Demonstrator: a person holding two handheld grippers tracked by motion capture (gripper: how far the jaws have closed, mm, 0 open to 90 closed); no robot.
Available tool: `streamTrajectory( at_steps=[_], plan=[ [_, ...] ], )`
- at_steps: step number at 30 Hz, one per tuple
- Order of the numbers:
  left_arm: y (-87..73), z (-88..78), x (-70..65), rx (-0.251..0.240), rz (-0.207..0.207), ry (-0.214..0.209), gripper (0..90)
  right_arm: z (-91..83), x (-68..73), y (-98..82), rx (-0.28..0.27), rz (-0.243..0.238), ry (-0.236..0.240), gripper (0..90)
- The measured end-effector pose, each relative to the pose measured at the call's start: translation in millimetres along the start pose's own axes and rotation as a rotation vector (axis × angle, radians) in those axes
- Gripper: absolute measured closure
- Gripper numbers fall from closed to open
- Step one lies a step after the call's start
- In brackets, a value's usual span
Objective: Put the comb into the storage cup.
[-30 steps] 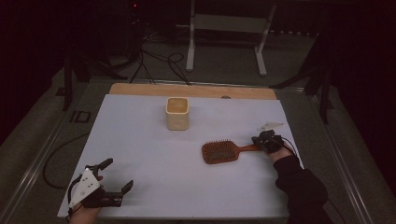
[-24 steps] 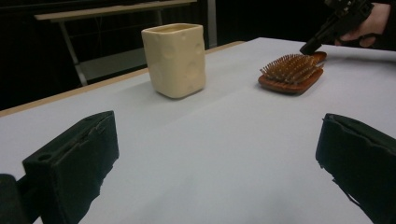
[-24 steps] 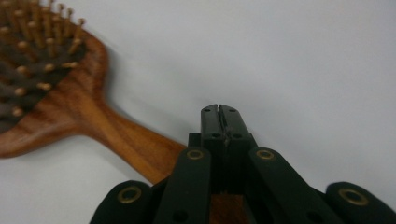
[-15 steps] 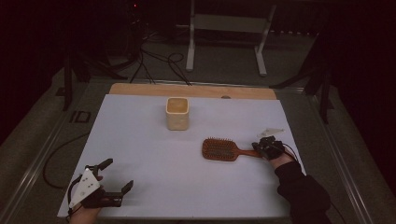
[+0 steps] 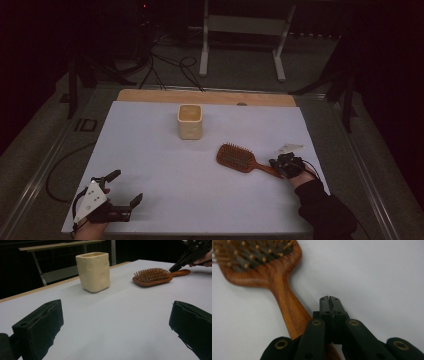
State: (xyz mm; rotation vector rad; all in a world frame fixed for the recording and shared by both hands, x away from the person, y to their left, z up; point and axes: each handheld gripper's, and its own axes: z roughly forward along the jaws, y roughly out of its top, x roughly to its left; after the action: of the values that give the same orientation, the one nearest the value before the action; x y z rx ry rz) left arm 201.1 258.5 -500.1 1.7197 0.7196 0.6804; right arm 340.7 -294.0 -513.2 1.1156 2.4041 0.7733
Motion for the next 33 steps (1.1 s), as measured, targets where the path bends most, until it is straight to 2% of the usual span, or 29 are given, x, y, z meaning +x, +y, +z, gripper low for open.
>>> streamTrajectory(
  at_steps=[10,33],
  plan=[
    [0.1,-0.2,0.1,0.001,-0.001,0.002,0.0,-9.9,8.5,-10.8,0.000,0.023,0.015,90.0],
    [0.5,-0.8,0.5,-0.005,-0.003,0.002,0.0,-24.2,38.1,-15.7,0.022,-0.004,0.046,90.0]
  ],
)
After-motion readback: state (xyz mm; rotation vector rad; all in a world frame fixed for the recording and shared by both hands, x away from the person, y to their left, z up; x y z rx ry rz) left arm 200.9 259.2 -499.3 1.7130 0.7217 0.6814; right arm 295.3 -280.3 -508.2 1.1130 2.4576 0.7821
